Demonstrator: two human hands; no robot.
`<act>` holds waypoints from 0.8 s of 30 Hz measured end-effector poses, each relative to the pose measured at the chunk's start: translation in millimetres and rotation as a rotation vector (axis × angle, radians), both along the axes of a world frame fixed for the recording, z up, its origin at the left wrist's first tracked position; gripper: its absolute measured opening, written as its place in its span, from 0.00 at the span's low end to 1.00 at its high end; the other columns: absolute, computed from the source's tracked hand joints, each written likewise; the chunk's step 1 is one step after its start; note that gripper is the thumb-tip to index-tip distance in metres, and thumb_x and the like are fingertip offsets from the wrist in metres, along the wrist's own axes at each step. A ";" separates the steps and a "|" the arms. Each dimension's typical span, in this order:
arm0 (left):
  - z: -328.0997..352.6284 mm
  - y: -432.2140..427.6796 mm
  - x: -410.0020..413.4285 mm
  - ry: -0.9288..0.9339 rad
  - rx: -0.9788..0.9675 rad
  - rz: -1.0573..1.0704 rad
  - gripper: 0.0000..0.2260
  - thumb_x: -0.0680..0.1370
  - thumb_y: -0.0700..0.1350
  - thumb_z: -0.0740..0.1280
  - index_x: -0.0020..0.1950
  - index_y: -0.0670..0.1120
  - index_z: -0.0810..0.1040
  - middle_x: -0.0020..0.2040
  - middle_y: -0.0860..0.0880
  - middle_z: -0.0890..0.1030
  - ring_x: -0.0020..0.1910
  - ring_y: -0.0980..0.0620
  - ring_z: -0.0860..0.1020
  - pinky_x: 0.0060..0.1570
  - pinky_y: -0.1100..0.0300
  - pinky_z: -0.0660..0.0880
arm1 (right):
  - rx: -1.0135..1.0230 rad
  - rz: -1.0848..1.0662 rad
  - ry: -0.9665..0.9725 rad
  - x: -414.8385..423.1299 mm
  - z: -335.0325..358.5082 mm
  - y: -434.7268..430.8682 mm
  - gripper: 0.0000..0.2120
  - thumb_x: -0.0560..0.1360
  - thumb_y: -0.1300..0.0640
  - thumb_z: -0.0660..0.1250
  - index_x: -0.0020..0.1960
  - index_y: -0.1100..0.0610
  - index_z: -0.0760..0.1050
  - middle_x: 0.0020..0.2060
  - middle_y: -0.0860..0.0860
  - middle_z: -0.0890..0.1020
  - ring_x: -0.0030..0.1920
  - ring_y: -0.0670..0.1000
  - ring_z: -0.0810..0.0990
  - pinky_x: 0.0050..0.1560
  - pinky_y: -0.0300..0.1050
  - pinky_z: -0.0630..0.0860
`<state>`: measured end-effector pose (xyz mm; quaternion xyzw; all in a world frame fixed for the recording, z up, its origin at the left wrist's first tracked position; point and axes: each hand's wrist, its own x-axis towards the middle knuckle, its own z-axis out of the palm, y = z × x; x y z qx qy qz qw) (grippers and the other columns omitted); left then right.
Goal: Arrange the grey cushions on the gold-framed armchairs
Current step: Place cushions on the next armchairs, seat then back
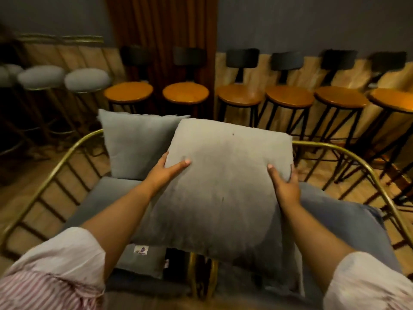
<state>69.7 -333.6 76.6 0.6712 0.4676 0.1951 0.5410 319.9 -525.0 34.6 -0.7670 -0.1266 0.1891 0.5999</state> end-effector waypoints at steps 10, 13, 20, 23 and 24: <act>-20.6 92.3 -179.5 0.034 -0.068 0.282 0.35 0.72 0.57 0.70 0.75 0.54 0.59 0.72 0.46 0.69 0.56 0.50 0.69 0.54 0.54 0.66 | 0.004 0.219 0.055 -152.2 -45.2 159.9 0.42 0.68 0.40 0.71 0.76 0.50 0.57 0.72 0.54 0.69 0.70 0.58 0.70 0.70 0.52 0.67; -31.7 127.0 -216.7 0.091 -0.076 0.297 0.35 0.72 0.56 0.69 0.76 0.54 0.58 0.73 0.46 0.68 0.63 0.44 0.71 0.55 0.53 0.66 | -0.040 0.234 0.081 -190.5 -61.9 195.6 0.42 0.69 0.39 0.71 0.77 0.50 0.57 0.73 0.53 0.68 0.71 0.57 0.68 0.71 0.50 0.65; -82.5 204.6 -255.8 0.218 -0.114 0.268 0.42 0.69 0.61 0.70 0.77 0.55 0.54 0.74 0.45 0.66 0.69 0.40 0.69 0.61 0.48 0.69 | -0.158 0.180 0.027 -240.5 -109.9 250.5 0.40 0.69 0.37 0.68 0.76 0.42 0.54 0.72 0.57 0.68 0.70 0.62 0.69 0.70 0.57 0.66; -111.3 226.2 -243.0 0.477 -0.123 0.093 0.47 0.67 0.68 0.67 0.77 0.60 0.42 0.78 0.44 0.55 0.75 0.37 0.59 0.71 0.44 0.59 | -0.308 0.301 0.065 -241.7 -130.9 264.7 0.40 0.72 0.36 0.65 0.77 0.39 0.48 0.74 0.61 0.61 0.72 0.66 0.64 0.71 0.58 0.62; -123.3 229.5 -238.2 0.566 -0.138 0.030 0.49 0.66 0.69 0.66 0.76 0.61 0.38 0.79 0.43 0.51 0.76 0.37 0.55 0.72 0.44 0.56 | -0.389 0.361 0.072 -242.0 -137.3 268.3 0.40 0.72 0.35 0.63 0.76 0.37 0.44 0.74 0.63 0.59 0.72 0.67 0.63 0.71 0.59 0.61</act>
